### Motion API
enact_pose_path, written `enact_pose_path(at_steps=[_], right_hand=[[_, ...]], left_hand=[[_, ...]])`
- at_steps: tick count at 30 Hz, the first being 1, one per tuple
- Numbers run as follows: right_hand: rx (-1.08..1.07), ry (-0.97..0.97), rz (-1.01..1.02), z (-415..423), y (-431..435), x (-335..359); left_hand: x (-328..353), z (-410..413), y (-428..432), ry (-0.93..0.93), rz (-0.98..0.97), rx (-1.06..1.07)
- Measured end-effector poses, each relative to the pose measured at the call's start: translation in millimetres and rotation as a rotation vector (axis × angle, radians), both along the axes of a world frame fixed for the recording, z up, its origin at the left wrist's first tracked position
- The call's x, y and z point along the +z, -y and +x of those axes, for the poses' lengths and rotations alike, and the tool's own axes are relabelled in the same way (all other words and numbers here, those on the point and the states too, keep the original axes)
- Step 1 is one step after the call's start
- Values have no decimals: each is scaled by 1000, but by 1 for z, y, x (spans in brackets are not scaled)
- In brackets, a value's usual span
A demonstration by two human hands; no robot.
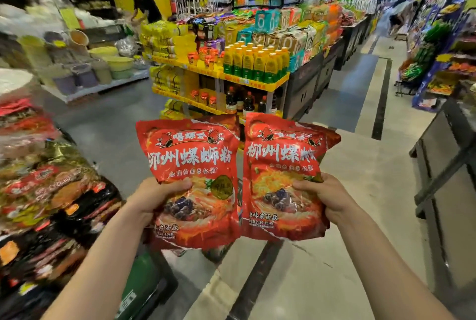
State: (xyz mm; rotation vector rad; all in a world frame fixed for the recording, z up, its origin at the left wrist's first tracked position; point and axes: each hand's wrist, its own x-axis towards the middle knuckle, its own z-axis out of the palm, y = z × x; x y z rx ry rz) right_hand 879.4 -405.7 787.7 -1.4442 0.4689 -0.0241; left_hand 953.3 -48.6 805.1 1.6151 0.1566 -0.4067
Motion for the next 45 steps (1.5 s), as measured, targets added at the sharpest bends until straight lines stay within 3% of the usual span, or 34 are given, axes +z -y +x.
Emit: enact_pose_path(at_steps=[10, 20, 25, 39, 45], right_hand=[[210, -88, -28, 157, 39, -10], [392, -204, -142, 356, 9, -76], [517, -327, -142, 442, -16, -121], [692, -605, -210, 611, -44, -342], [842, -724, -277, 662, -40, -455]], left_hand=[[-24, 87, 27, -39, -61, 176], [-121, 230, -9, -90, -106, 327], [-177, 282, -26, -226, -120, 364], [-373, 343, 13, -689, -204, 668], [-475, 371, 35, -761, -238, 722]])
